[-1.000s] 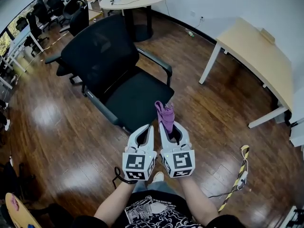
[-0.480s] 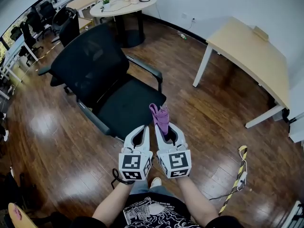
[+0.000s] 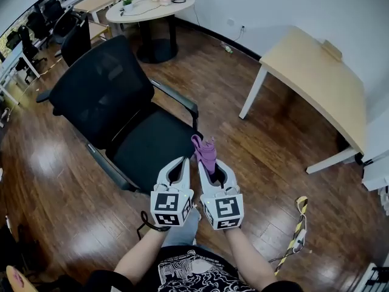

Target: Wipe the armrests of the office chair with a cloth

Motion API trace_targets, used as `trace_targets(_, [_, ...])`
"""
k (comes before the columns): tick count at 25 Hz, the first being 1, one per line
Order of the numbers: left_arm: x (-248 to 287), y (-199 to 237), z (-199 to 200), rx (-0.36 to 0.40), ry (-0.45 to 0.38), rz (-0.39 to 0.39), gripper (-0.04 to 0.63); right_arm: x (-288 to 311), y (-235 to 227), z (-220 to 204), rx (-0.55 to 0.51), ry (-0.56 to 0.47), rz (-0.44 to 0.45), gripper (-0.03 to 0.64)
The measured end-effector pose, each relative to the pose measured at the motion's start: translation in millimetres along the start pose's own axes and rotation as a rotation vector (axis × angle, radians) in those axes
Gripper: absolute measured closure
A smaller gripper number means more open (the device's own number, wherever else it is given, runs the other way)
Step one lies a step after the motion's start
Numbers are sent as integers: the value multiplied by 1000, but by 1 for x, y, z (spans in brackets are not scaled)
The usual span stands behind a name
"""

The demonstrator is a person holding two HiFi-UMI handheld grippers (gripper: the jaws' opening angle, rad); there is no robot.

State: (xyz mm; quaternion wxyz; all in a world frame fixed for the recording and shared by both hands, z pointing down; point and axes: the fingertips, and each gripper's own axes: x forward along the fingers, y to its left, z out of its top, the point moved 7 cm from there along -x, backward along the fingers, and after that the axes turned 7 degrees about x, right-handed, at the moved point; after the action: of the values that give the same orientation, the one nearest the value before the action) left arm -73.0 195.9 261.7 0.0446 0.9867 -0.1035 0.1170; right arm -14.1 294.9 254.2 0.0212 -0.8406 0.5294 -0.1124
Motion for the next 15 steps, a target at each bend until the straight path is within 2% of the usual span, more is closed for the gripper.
trace_targets(9, [103, 44, 30, -34, 14, 36, 592, 100, -49, 26, -20, 49, 66, 541])
trace_targets(15, [142, 87, 44, -63, 15, 96, 592, 162, -62, 40, -39, 81, 118, 541])
